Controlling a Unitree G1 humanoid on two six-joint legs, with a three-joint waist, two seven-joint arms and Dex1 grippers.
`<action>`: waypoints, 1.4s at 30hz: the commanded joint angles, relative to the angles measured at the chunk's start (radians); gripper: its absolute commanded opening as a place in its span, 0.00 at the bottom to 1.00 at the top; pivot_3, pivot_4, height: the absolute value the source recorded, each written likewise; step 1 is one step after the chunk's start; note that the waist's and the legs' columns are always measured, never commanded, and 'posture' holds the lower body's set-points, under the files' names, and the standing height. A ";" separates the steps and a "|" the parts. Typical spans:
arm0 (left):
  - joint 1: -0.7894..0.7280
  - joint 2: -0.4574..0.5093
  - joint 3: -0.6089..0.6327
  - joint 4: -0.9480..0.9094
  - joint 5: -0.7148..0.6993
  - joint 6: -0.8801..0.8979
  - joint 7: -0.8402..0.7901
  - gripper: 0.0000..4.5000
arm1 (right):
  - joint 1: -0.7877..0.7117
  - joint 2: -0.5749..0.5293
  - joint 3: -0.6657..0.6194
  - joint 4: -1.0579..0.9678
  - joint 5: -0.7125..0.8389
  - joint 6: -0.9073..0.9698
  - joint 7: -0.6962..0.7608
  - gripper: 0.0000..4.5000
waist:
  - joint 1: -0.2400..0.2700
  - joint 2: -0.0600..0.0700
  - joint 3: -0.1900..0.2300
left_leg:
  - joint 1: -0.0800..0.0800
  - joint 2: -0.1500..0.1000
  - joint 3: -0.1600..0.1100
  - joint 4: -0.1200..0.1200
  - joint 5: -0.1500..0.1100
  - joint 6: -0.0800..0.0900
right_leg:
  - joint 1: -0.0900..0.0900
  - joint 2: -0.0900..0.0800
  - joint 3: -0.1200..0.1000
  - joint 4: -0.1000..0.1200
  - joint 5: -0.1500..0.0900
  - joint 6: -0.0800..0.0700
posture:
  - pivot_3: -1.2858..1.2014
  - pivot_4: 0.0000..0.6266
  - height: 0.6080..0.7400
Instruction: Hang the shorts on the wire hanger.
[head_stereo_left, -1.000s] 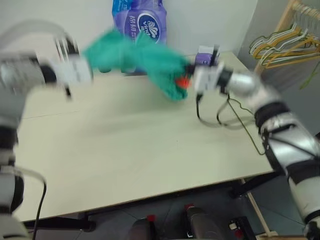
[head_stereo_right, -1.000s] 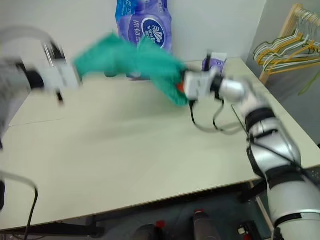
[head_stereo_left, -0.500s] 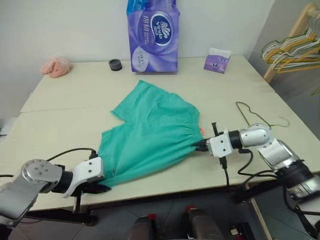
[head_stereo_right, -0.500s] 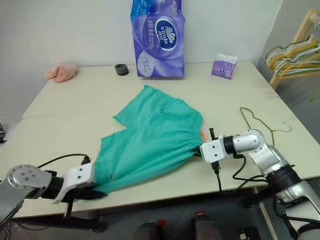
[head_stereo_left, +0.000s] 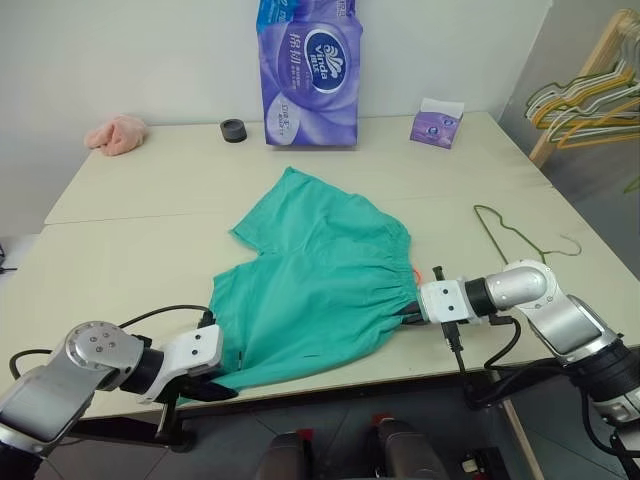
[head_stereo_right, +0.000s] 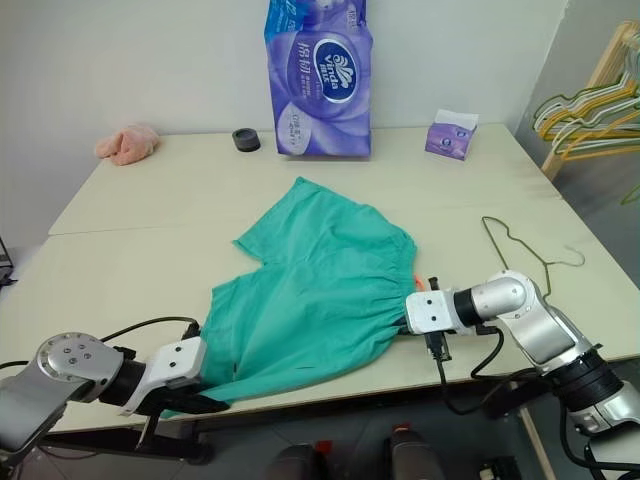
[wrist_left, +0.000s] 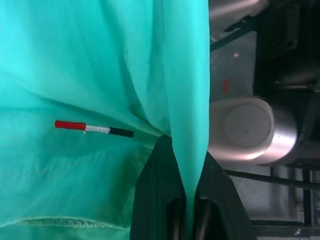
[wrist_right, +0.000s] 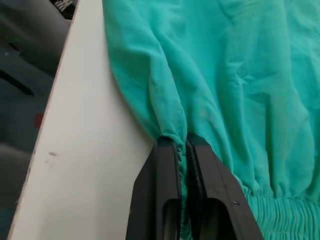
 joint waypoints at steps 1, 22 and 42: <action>0.035 0.039 0.026 -0.054 -0.028 0.011 -0.049 0.05 | 0.006 -0.013 -0.023 -0.059 0.022 0.040 0.034 0.14 | 0.000 0.000 0.000 | 0.000 0.000 0.000 0.000 0.000 0.000 | 0.000 0.000 0.000 0.000 0.000 0.000 | 0.48 0.16 1.00; -0.141 -0.126 0.221 -0.079 -0.364 0.142 -0.008 0.97 | 0.109 0.140 -0.530 -0.167 0.372 0.547 -0.379 1.00 | 0.015 -0.002 -0.001 | 0.000 0.000 0.000 0.000 0.000 0.000 | 0.001 -0.001 0.000 -0.002 0.000 0.000 | 0.48 0.18 1.00; -0.596 -0.286 -0.029 -0.074 -0.247 0.217 0.120 0.97 | -0.029 0.120 -0.684 0.612 0.119 0.552 -0.827 1.00 | -0.055 -0.001 0.000 | -0.001 -0.002 0.001 -0.002 -0.002 0.002 | 0.000 0.002 0.003 -0.002 0.001 -0.001 | 0.46 0.18 1.00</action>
